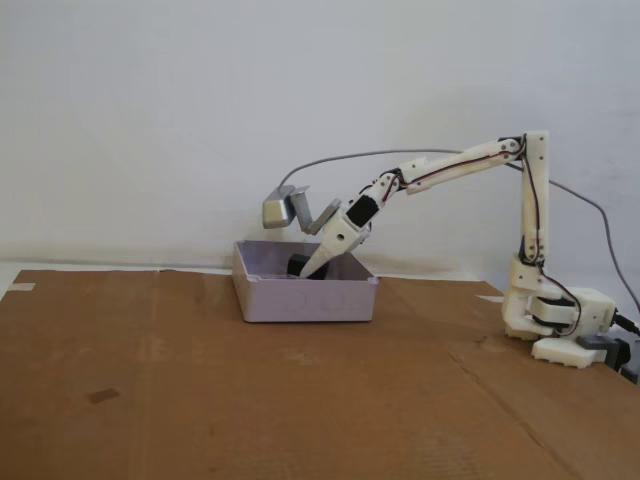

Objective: Grasp a block and put it in the box.

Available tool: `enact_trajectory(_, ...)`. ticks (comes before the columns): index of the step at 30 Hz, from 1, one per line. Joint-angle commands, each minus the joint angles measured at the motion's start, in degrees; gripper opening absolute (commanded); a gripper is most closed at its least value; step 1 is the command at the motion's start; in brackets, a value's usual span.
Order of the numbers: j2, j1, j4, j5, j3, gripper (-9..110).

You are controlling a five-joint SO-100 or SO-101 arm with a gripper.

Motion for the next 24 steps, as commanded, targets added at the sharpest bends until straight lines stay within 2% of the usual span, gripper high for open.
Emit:
enact_trajectory(1, 2.3, -1.1, -2.3, -0.8, -1.7, 4)
enact_trajectory(11, 2.3, -1.1, -2.2, -0.8, -1.7, 4)
enact_trajectory(17, 2.3, -1.1, -2.2, -0.8, -1.6, 13)
enact_trajectory(24, 2.3, -1.1, -2.2, -0.8, -1.6, 14)
